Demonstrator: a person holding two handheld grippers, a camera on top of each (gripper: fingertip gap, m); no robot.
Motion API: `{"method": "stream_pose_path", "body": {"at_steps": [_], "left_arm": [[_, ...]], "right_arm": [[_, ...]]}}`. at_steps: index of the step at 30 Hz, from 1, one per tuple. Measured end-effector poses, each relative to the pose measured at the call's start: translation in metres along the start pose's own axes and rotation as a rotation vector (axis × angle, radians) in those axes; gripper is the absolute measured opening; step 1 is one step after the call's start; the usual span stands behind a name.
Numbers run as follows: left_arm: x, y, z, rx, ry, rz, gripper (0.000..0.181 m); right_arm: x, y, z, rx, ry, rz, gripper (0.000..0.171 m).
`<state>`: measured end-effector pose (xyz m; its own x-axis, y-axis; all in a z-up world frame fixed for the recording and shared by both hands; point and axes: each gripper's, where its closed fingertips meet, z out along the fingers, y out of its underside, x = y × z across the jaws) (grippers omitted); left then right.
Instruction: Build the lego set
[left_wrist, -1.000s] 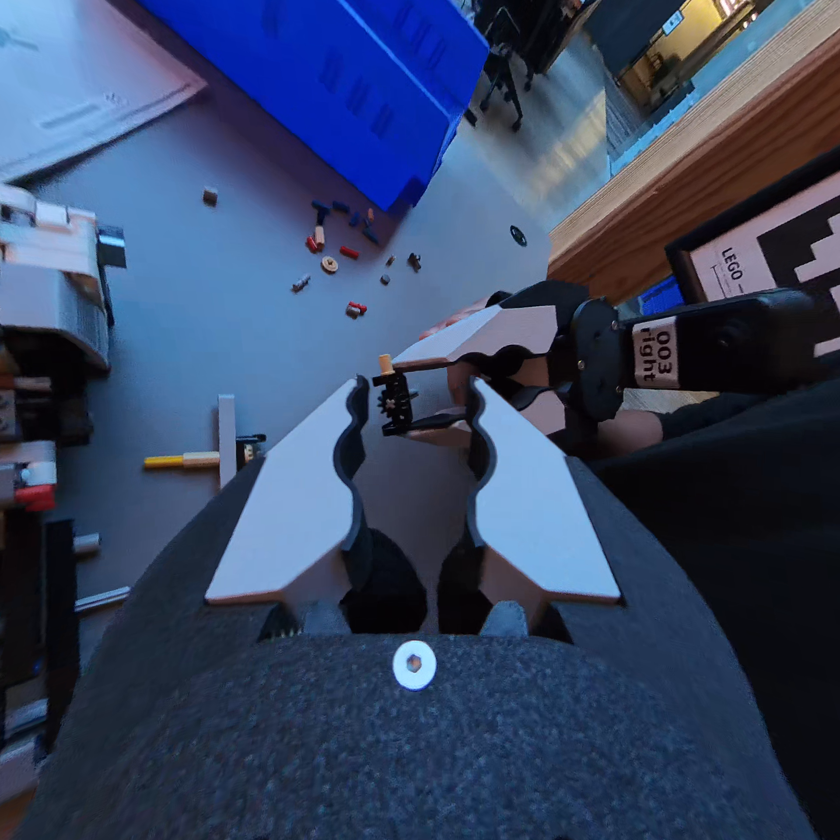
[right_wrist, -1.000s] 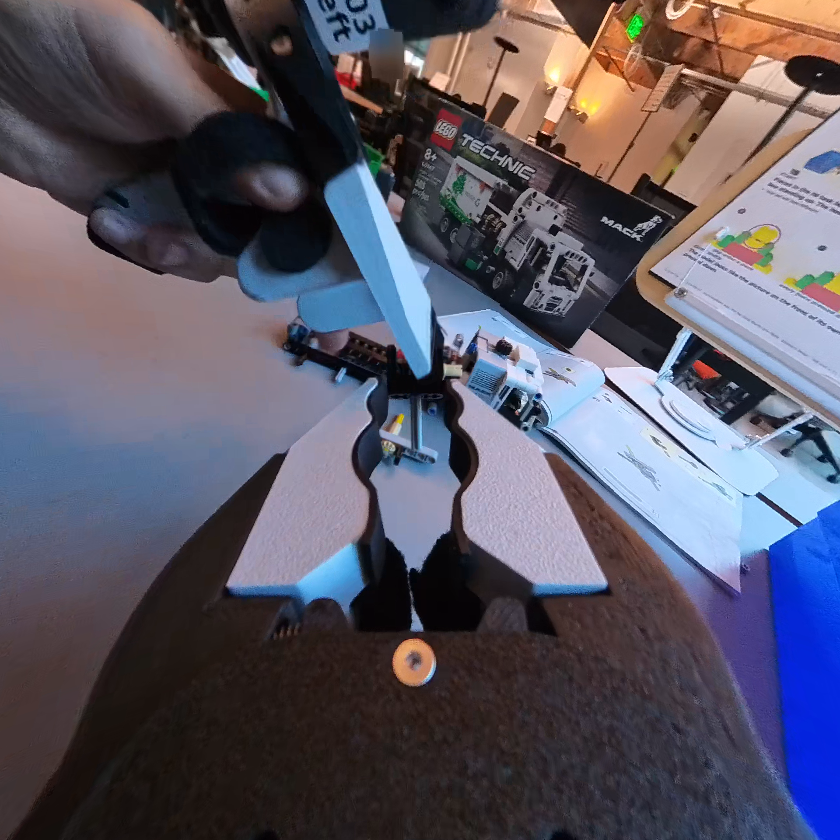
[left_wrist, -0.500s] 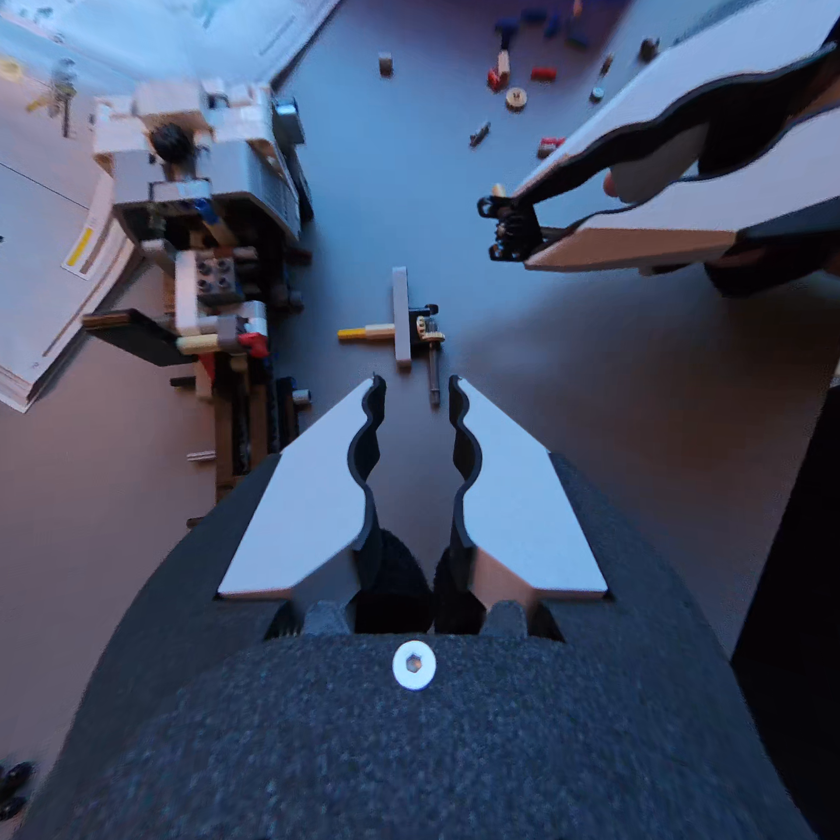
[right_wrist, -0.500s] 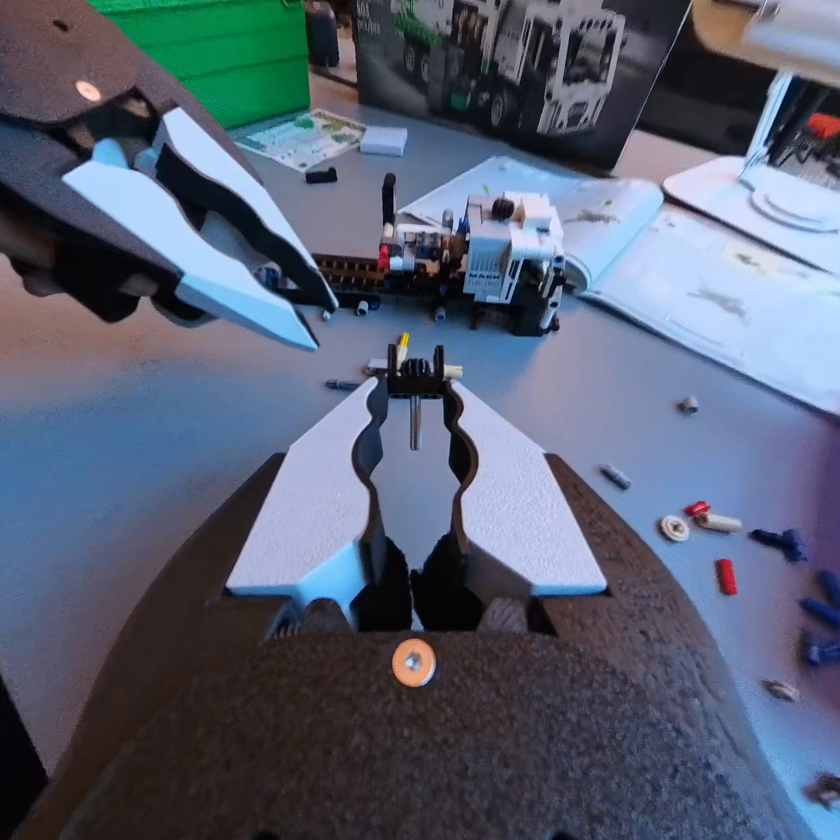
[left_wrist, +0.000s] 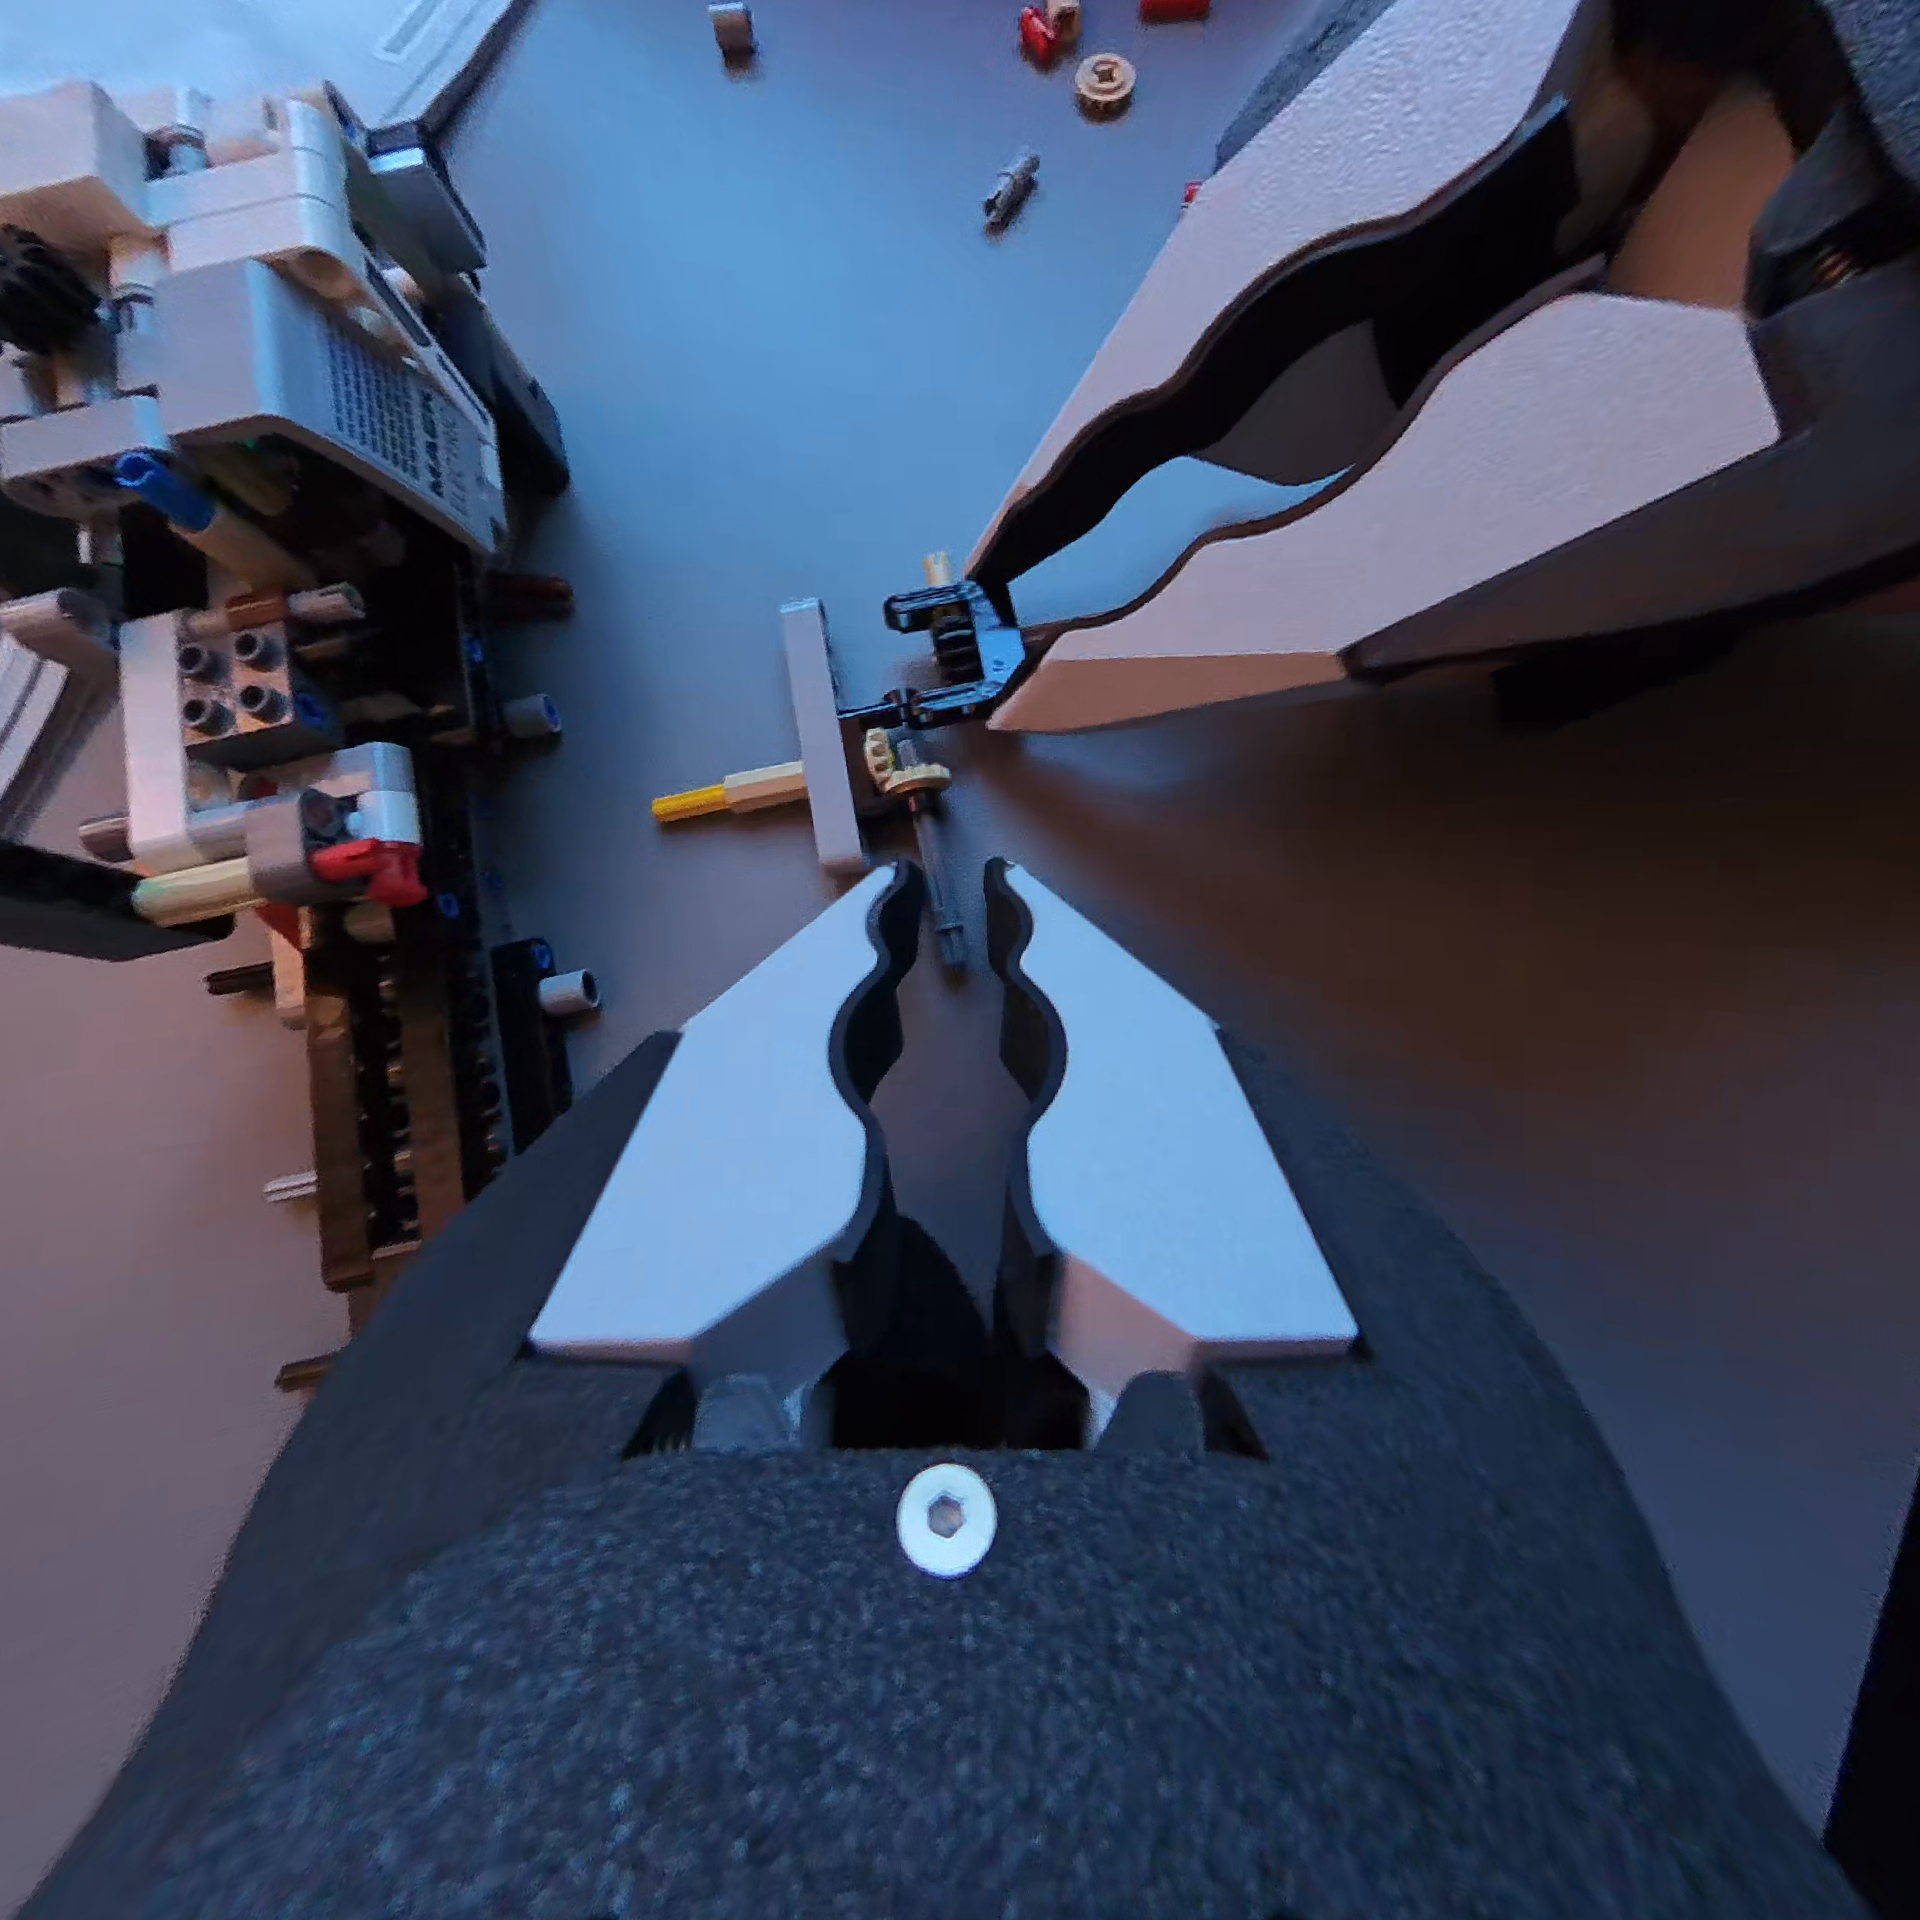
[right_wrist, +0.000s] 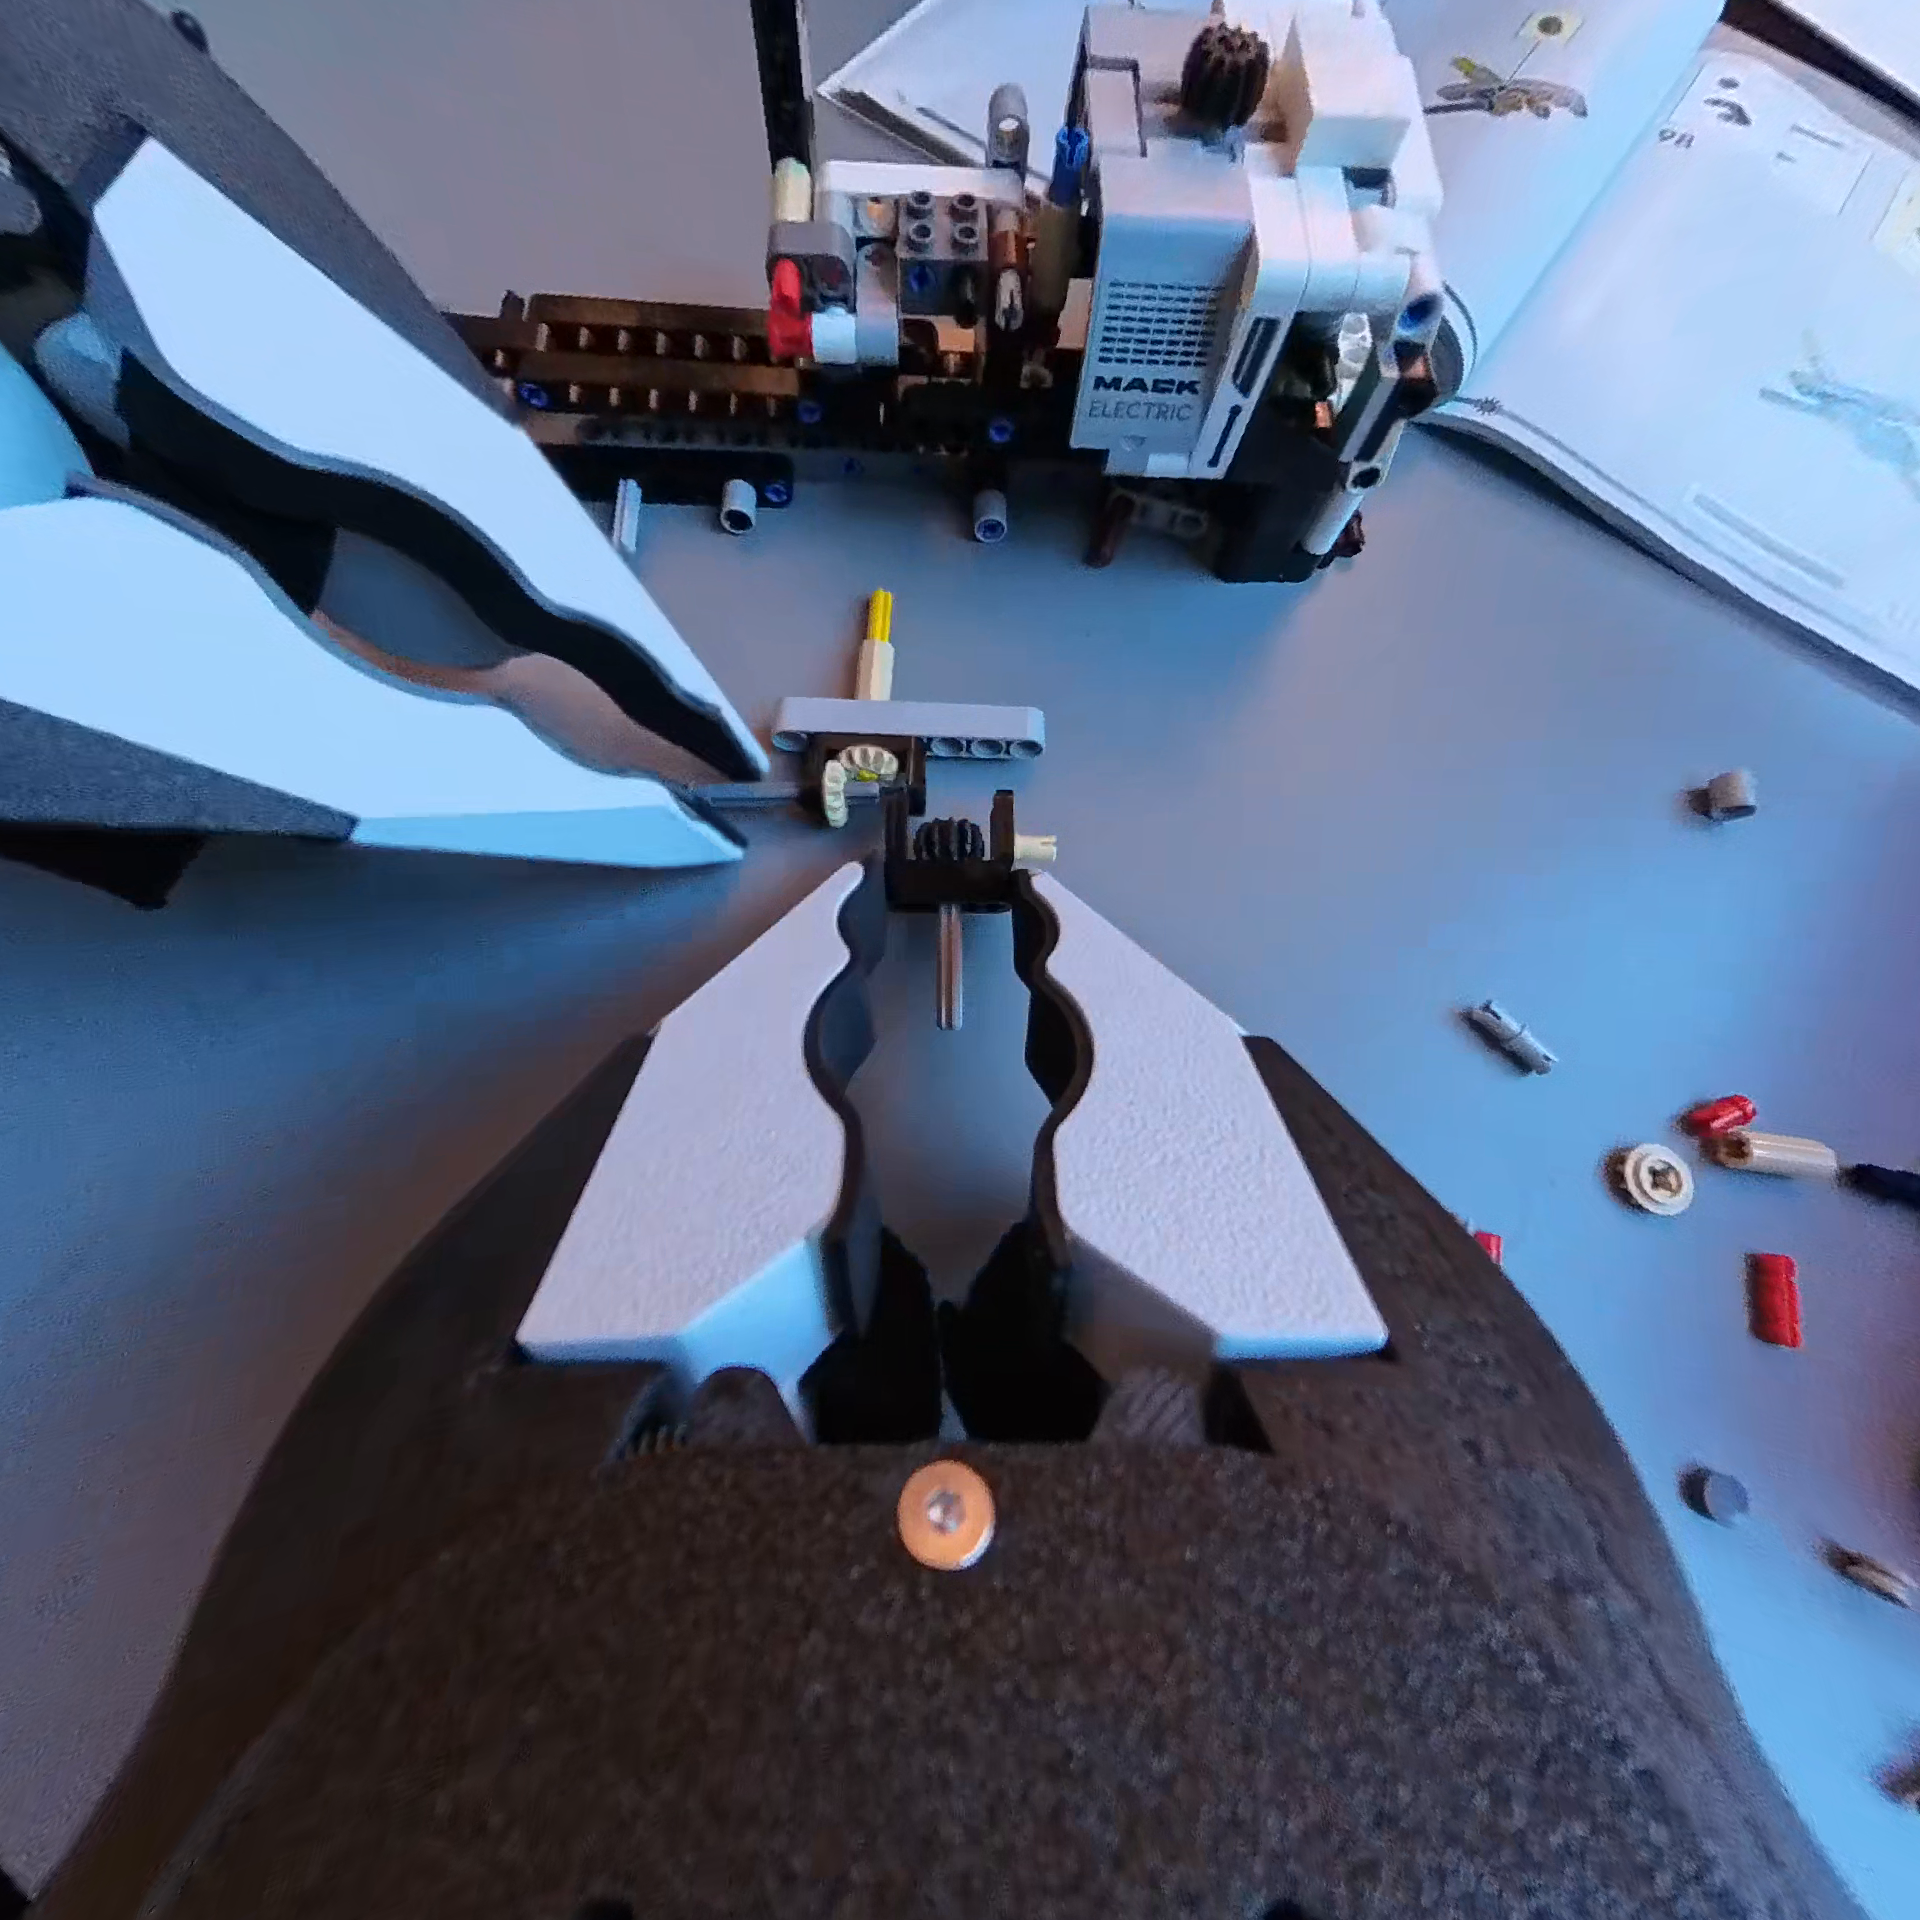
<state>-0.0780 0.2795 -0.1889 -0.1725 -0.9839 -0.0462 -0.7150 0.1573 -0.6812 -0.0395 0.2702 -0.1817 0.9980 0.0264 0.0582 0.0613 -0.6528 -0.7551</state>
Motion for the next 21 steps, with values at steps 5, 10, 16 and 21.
{"method": "stream_pose_path", "body": {"at_steps": [5,10,16,21], "left_arm": [[0.0022,-0.0024,0.004,0.028,0.008,0.004,0.004],[0.0002,-0.0016,0.0032,0.036,0.031,0.004,0.003],[-0.0015,-0.0016,0.0035,0.028,0.047,-0.023,0.002],[-0.0014,-0.0018,0.0036,0.037,0.06,-0.035,0.002]], "right_arm": [[-0.0005,0.0012,0.0047,-0.026,0.006,-0.006,0.024],[0.0,0.0015,0.0037,-0.034,-0.007,-0.034,0.024],[-0.0013,0.0008,0.0015,-0.039,-0.009,-0.064,0.024],[-0.001,0.002,0.0035,-0.042,0.002,-0.059,0.024]]}}
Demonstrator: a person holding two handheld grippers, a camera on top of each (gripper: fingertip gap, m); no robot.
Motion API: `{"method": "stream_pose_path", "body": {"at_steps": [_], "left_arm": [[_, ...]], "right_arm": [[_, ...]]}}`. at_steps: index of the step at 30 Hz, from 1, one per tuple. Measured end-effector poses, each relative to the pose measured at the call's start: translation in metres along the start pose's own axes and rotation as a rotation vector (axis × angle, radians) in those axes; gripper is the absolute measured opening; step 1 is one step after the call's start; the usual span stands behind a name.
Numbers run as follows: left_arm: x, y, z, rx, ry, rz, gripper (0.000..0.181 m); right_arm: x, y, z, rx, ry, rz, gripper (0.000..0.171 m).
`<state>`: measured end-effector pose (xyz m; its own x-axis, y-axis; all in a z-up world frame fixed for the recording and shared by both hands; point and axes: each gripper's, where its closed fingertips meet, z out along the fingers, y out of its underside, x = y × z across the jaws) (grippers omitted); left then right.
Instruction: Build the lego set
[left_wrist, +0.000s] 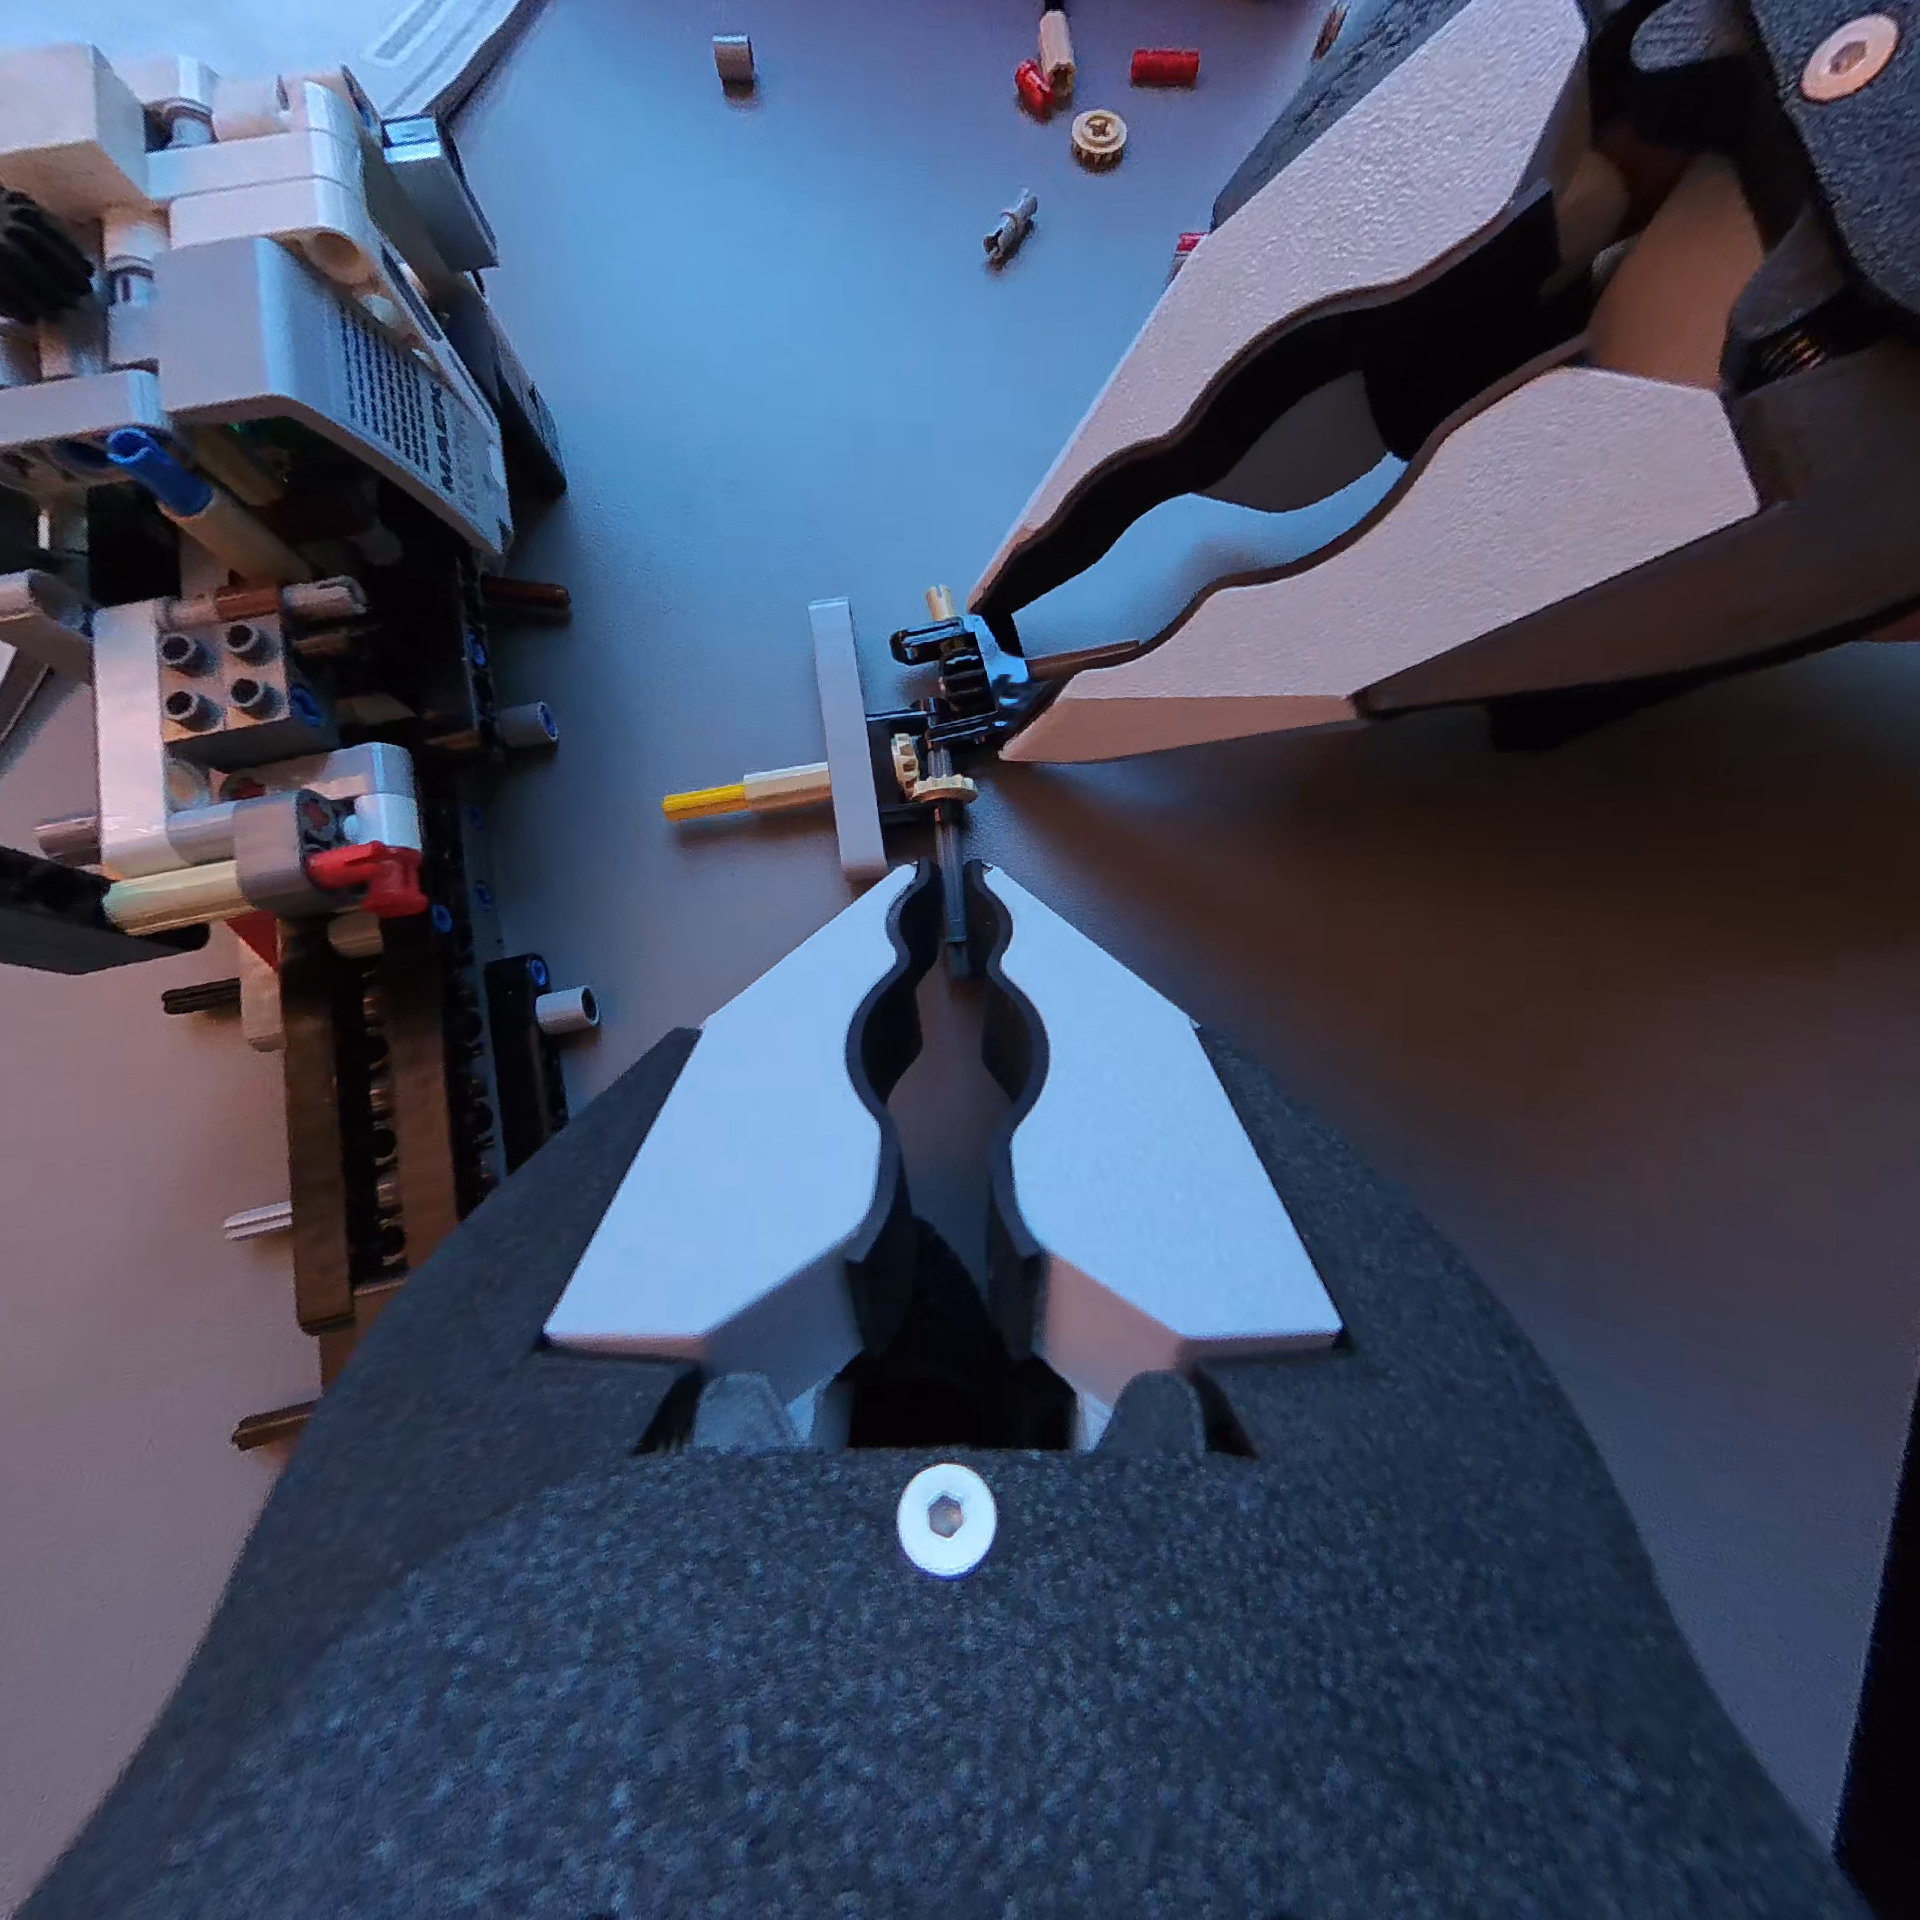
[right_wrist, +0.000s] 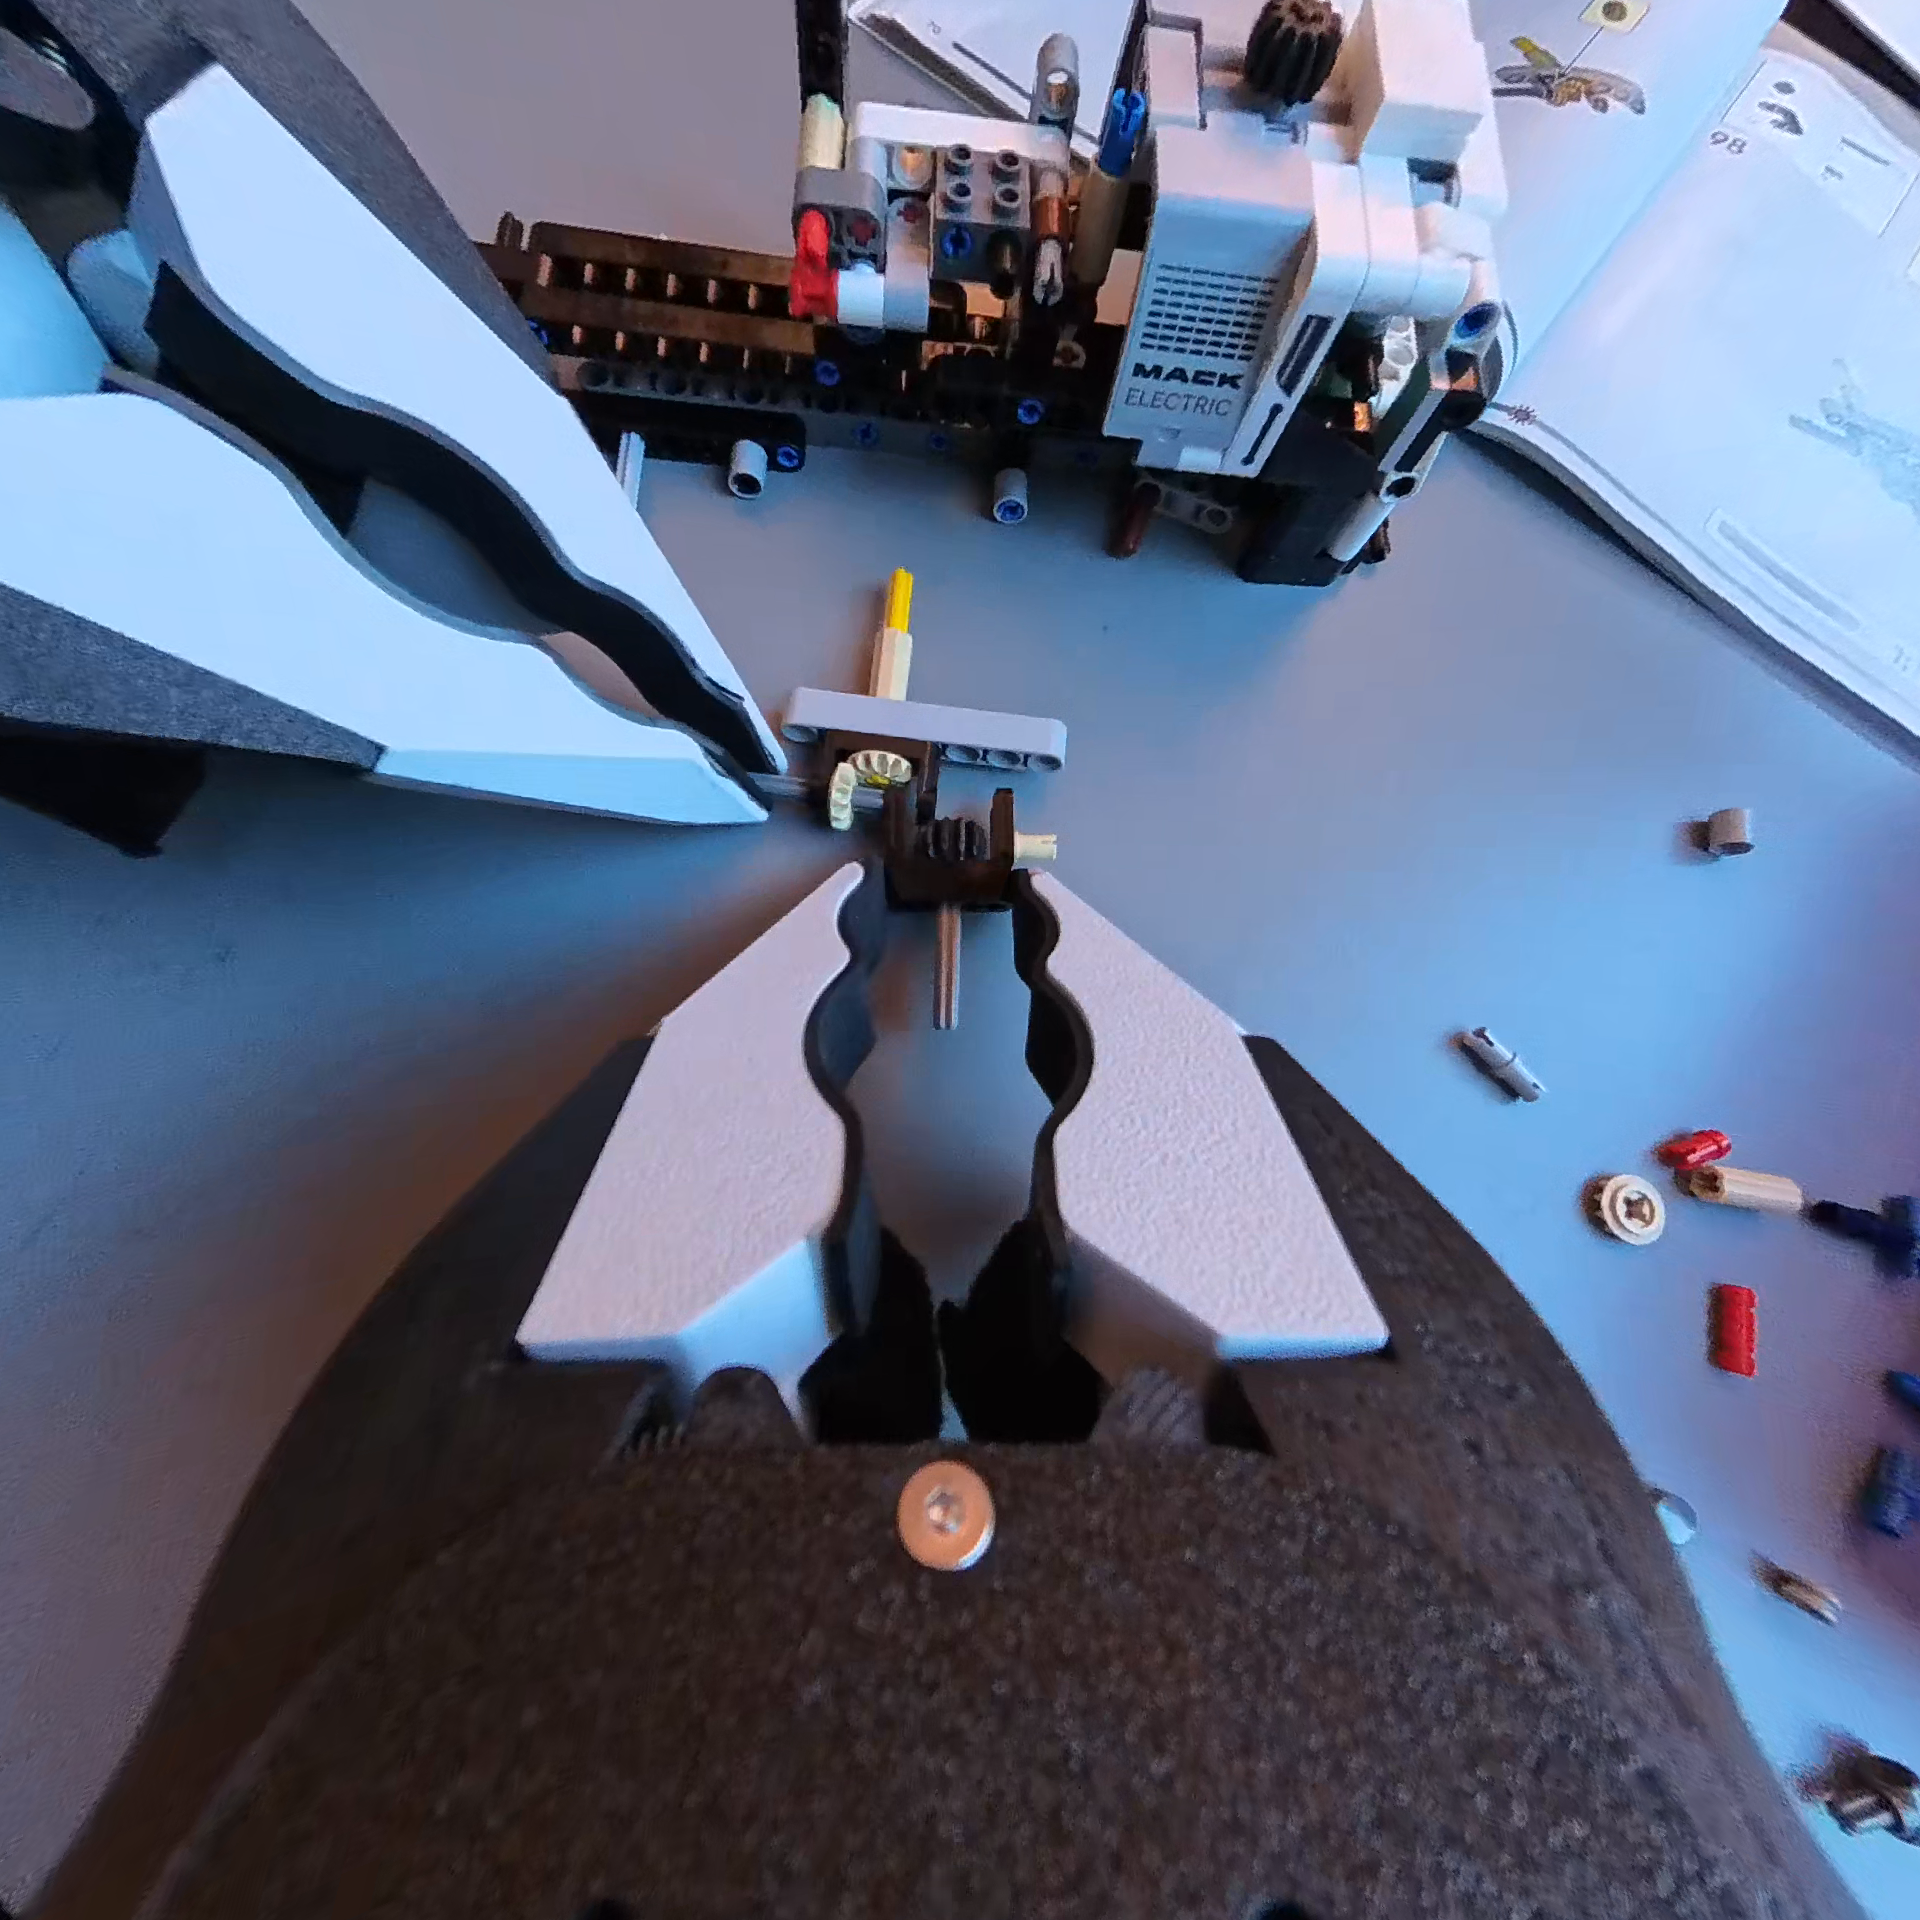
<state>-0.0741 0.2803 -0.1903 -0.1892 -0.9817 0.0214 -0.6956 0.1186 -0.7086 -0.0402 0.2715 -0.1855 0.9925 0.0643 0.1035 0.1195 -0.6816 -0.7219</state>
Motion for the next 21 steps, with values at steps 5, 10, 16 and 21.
{"method": "stream_pose_path", "body": {"at_steps": [5,10,16,21], "left_arm": [[-0.0014,0.0002,-0.0003,-0.008,0.01,-0.022,0.002],[-0.0012,-0.0012,0.0013,-0.008,0.014,-0.032,0.002],[-0.0002,-0.0014,0.0006,-0.013,0.031,-0.06,0.002],[0.0026,-0.004,0.0013,-0.01,0.045,-0.064,0.002]], "right_arm": [[-0.0006,-0.0018,-0.0012,0.015,-0.007,0.038,0.024],[0.0012,-0.0004,-0.0008,0.013,0.017,0.032,0.024],[0.0,0.0,-0.0008,0.035,-0.052,0.165,0.024],[0.001,0.0021,-0.0007,0.034,-0.063,0.184,0.024]]}}
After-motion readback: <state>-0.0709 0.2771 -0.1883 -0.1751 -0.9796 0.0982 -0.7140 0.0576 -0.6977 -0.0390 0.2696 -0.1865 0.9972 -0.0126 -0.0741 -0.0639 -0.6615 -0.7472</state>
